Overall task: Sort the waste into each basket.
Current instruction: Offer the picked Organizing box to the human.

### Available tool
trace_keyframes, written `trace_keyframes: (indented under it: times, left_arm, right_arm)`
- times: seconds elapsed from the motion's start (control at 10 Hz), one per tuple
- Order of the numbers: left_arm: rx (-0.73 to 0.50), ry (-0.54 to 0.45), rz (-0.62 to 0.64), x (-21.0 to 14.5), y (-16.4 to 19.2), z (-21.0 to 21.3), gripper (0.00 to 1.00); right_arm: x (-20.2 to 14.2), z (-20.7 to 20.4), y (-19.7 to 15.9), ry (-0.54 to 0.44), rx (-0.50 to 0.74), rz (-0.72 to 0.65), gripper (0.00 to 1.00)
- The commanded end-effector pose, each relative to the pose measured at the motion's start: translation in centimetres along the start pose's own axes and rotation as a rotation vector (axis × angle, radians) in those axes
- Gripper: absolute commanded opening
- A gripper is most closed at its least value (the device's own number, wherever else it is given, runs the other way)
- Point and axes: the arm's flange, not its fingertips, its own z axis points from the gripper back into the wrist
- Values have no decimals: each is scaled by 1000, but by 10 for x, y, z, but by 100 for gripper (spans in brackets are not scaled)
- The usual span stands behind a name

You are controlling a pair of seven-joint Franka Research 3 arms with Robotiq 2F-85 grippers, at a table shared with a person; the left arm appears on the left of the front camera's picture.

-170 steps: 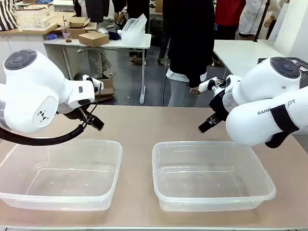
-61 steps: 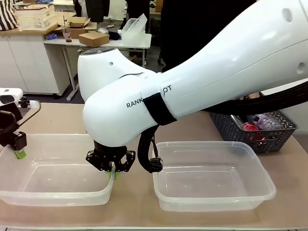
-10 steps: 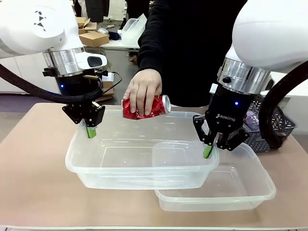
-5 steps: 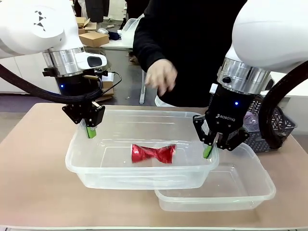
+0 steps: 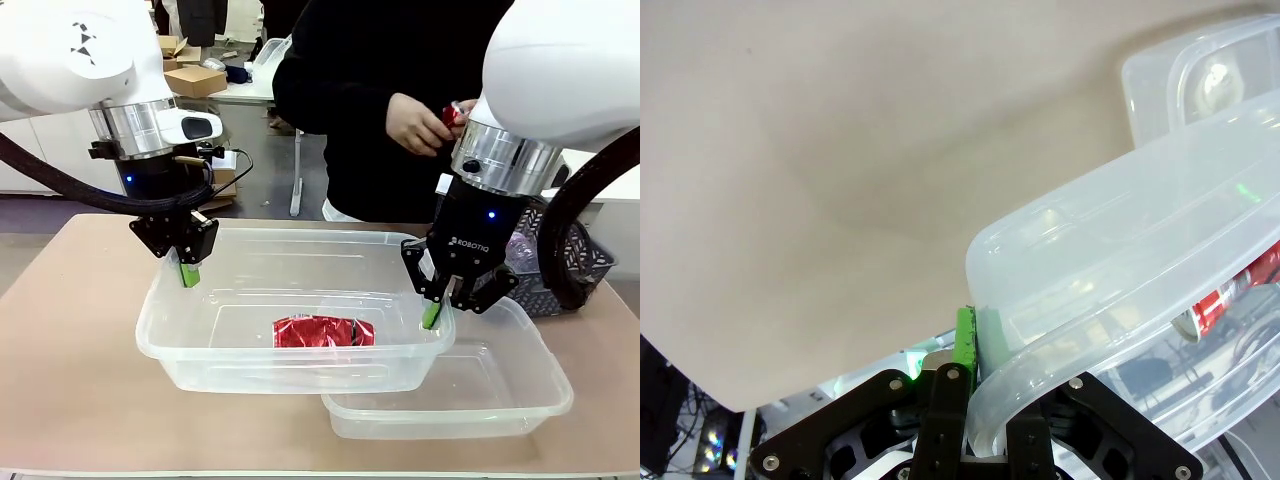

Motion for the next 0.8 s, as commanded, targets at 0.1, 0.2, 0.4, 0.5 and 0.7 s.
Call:
trace_keyframes:
  times: [0.1,0.2,0.4,0.5,0.7]
  left_arm:
    - [-10,17,-12,-5,-2,5,5]
    - [-10,17,-12,-5,-2,5,5]
    - [-10,17,-12,-5,-2,5,5]
    - [-10,17,-12,-5,-2,5,5]
    - [-10,17,-12,-5,-2,5,5]
  right_arm:
    - [6,0,-7,-10,20,-12,6]
    - [6,0,-7,-10,20,-12,6]
    - [6,0,-7,-10,20,-12,6]
    - [6,0,-7,-10,20,-12,6]
    - [6,0,-7,-10,20,-12,6]
